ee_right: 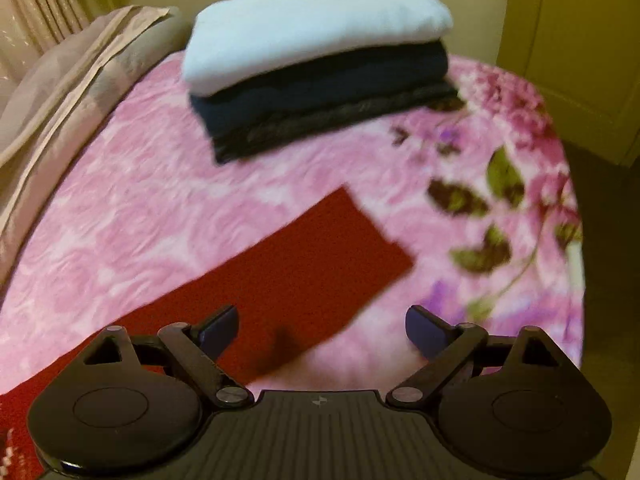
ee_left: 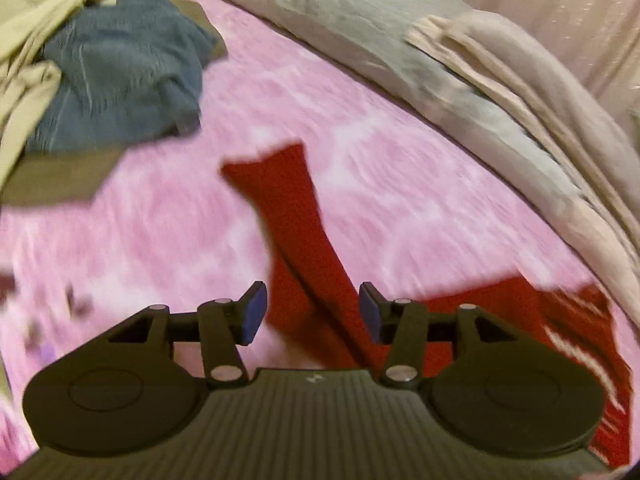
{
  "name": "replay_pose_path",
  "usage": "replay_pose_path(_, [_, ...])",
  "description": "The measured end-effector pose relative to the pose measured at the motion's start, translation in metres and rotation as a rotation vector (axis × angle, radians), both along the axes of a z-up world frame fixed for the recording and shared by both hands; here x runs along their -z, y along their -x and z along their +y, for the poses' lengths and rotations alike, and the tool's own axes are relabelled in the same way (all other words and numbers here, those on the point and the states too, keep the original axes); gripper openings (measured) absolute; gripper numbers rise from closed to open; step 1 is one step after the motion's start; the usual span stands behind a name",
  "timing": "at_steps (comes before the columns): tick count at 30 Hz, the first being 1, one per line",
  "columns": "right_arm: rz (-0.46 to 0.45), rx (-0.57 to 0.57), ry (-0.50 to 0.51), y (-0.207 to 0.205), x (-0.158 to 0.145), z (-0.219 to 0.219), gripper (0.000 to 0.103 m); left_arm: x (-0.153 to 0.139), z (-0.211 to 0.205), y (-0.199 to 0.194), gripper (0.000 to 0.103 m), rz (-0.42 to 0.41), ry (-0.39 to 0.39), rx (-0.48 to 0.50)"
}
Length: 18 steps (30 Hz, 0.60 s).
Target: Fold clothes
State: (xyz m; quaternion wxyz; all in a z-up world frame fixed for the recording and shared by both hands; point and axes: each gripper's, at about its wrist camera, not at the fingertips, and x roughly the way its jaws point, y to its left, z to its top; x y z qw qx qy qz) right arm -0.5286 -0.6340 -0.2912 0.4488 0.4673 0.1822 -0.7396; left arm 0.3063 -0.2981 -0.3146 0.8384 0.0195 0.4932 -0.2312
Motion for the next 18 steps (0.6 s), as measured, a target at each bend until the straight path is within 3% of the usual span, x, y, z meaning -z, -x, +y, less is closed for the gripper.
replay_pose_path(4, [-0.021, -0.027, -0.027, -0.029, 0.004, 0.005, 0.093, 0.021, -0.017, -0.051, 0.049, 0.038, -0.002, -0.080])
replay_pose_path(6, [-0.020, -0.050, -0.041, -0.042, 0.005, 0.007, 0.093, 0.034, -0.022, -0.073, 0.037, 0.074, 0.015, -0.126])
replay_pose_path(8, [-0.013, -0.068, -0.051, -0.054, 0.006, 0.008, 0.093, 0.041, -0.023, -0.081, 0.003, 0.102, 0.058, -0.118])
replay_pose_path(9, [-0.006, -0.076, -0.055, -0.059, 0.007, 0.008, 0.093, 0.041, -0.022, -0.081, 0.001, 0.103, 0.069, -0.107])
replay_pose_path(13, [0.009, -0.093, -0.058, -0.071, 0.006, 0.008, 0.093, 0.004, 0.011, -0.057, 0.001, -0.038, 0.167, -0.096])
replay_pose_path(16, [0.017, -0.093, -0.053, -0.077, 0.006, 0.007, 0.093, -0.033, 0.067, -0.025, 0.001, -0.148, 0.232, -0.151])
replay_pose_path(18, [0.018, -0.094, -0.055, -0.081, 0.008, 0.005, 0.093, -0.046, 0.106, 0.004, 0.001, -0.225, 0.190, -0.182])
